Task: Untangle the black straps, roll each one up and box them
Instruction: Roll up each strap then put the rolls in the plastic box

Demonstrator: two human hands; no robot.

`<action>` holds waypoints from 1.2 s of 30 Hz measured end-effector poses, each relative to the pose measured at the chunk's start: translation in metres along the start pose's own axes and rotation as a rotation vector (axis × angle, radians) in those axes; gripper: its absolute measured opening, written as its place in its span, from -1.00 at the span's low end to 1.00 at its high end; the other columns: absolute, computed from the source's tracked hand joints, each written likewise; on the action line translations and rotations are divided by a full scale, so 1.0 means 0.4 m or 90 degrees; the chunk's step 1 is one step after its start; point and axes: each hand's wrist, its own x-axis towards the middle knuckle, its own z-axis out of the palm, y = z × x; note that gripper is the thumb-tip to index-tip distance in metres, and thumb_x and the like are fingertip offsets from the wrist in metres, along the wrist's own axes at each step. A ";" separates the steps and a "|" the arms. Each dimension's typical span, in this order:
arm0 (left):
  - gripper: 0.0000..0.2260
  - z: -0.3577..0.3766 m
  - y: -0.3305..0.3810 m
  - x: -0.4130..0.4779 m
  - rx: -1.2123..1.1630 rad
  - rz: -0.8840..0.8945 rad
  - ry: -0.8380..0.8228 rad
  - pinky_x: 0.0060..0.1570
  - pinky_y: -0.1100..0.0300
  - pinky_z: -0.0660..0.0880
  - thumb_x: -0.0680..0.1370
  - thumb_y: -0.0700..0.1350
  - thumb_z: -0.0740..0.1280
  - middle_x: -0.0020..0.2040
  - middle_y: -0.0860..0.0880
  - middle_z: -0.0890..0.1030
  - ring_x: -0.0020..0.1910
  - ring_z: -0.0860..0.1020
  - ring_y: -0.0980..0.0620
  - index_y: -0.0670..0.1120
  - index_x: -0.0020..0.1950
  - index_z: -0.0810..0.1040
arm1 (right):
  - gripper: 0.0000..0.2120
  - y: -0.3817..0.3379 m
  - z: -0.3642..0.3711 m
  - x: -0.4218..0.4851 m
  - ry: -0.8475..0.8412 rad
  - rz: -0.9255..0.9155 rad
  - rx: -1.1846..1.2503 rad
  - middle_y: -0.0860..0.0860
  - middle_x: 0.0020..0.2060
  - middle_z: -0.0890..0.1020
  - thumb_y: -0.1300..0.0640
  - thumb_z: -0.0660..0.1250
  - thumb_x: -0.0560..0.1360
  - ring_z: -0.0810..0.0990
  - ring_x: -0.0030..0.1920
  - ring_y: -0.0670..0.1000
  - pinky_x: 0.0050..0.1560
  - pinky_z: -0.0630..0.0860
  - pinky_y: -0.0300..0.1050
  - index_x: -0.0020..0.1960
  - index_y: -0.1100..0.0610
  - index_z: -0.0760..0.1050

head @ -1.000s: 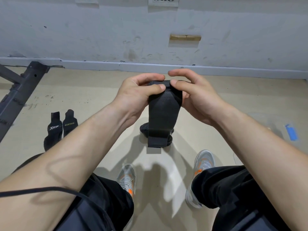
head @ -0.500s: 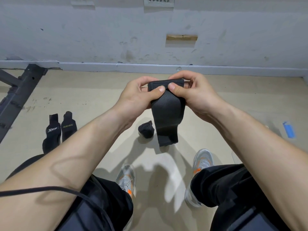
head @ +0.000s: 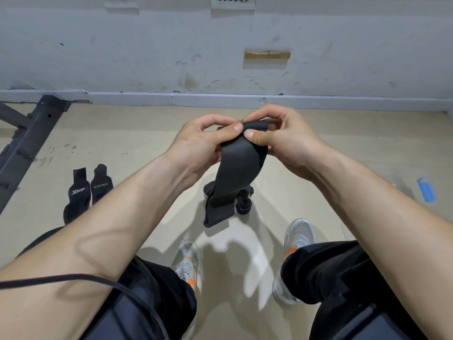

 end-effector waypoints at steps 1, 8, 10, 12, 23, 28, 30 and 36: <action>-0.91 -0.002 0.001 0.001 -0.004 0.000 0.003 -0.24 0.22 0.62 0.54 -0.28 0.44 -0.23 -0.07 0.67 -0.29 0.65 -0.01 -0.16 0.02 0.62 | -0.82 0.001 0.001 -0.001 0.001 0.015 0.021 0.12 -0.17 0.67 0.41 0.40 0.51 0.64 -0.13 0.09 0.03 0.58 0.07 -0.01 0.16 0.62; -0.80 -0.015 0.002 0.013 -0.004 0.053 0.025 -0.13 0.19 0.62 0.48 -0.37 0.47 -0.18 -0.15 0.70 -0.21 0.69 -0.05 -0.16 0.04 0.64 | -0.77 0.006 0.016 -0.003 -0.032 0.074 0.045 0.08 -0.08 0.67 0.26 0.38 0.58 0.67 -0.11 0.03 -0.02 0.60 -0.01 0.23 0.20 0.54; -0.79 -0.014 -0.002 0.015 0.039 0.088 0.032 -0.06 0.14 0.62 0.47 -0.38 0.48 -0.16 -0.15 0.69 -0.17 0.68 -0.05 -0.12 0.00 0.66 | -0.77 0.007 0.022 0.002 -0.038 0.073 0.090 0.12 -0.08 0.65 0.19 0.39 0.52 0.65 -0.05 0.09 0.04 0.56 0.04 0.15 0.22 0.55; -0.77 -0.014 -0.007 0.018 0.085 0.127 0.036 0.02 0.08 0.63 0.46 -0.38 0.50 -0.15 -0.11 0.67 -0.12 0.64 -0.05 -0.07 -0.04 0.67 | -0.83 0.010 0.025 0.005 -0.031 0.053 0.119 0.13 -0.11 0.64 0.12 0.36 0.55 0.63 -0.06 0.09 0.05 0.53 0.04 0.05 0.22 0.57; -0.71 -0.017 -0.022 0.023 0.098 0.039 -0.036 0.01 0.13 0.63 0.60 -0.07 0.40 0.06 -0.19 0.72 -0.02 0.70 -0.06 -0.26 0.19 0.66 | -0.85 0.021 0.003 0.006 0.020 -0.042 0.064 0.09 -0.15 0.69 0.35 0.31 0.60 0.66 -0.08 0.07 0.05 0.59 -0.04 0.08 0.15 0.58; -0.80 -0.013 -0.027 0.027 0.087 0.075 -0.002 -0.09 0.16 0.63 0.60 -0.17 0.41 -0.03 -0.15 0.73 -0.10 0.70 -0.03 -0.24 0.17 0.64 | -0.83 0.009 0.010 -0.001 0.032 -0.017 0.095 0.11 -0.14 0.69 0.37 0.33 0.59 0.65 -0.12 0.10 -0.02 0.61 0.01 0.07 0.14 0.57; -0.81 -0.012 -0.027 0.027 0.070 0.090 0.010 -0.14 0.17 0.61 0.58 -0.22 0.43 -0.05 -0.16 0.72 -0.12 0.70 -0.05 -0.23 0.17 0.62 | -0.86 0.006 0.013 -0.003 0.030 0.017 0.126 0.13 -0.10 0.68 0.31 0.34 0.59 0.66 -0.10 0.11 -0.03 0.59 0.06 0.13 0.16 0.54; -0.86 -0.013 -0.028 0.027 0.089 0.124 0.048 -0.15 0.12 0.63 0.53 -0.31 0.46 -0.19 -0.10 0.72 -0.21 0.69 -0.03 -0.13 0.00 0.57 | -0.74 0.010 0.020 -0.007 -0.015 0.052 0.067 0.01 -0.04 0.67 0.11 0.26 0.67 0.67 -0.13 -0.08 -0.20 0.59 -0.22 0.28 0.23 0.53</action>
